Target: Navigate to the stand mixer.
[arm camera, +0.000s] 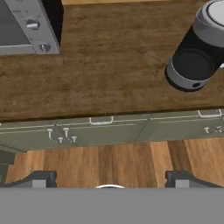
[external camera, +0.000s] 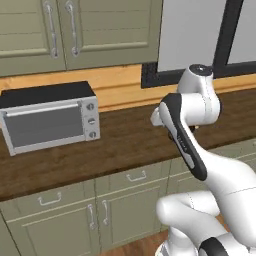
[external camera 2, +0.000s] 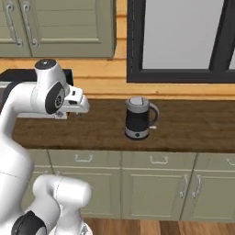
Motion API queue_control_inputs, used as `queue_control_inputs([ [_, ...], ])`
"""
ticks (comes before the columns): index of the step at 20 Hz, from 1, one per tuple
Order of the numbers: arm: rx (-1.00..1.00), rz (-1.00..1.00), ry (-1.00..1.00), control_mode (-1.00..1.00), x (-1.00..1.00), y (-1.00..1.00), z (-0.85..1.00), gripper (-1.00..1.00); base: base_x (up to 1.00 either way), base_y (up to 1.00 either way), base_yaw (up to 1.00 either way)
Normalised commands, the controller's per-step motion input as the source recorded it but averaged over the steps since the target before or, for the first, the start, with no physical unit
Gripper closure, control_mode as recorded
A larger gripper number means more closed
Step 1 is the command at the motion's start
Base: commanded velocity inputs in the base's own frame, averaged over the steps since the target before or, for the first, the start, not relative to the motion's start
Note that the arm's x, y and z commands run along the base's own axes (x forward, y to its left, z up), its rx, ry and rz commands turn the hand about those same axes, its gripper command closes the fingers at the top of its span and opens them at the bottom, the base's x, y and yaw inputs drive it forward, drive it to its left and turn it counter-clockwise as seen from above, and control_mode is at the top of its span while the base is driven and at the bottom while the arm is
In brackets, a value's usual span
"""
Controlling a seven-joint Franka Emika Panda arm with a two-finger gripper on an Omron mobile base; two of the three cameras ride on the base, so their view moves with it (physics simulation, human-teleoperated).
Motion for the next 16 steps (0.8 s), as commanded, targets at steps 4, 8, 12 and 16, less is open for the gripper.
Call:
queue_control_inputs([
  [4, 0.00, 0.00, 0.00, 1.00, 0.00, 0.00, 0.00, -1.00, -0.34, -1.00, -0.22],
  [8, 0.00, 0.00, 0.00, 1.00, 0.00, 0.00, 0.00, -1.00, -0.14, -1.00, -0.12],
  [12, 0.00, 0.00, 0.00, 1.00, 0.00, 0.00, 0.00, -1.00, -0.01, -1.00, -0.08],
  [16, 0.00, 0.00, 0.00, 1.00, 0.00, 0.00, 0.00, -1.00, 0.00, -1.00, -0.10],
])
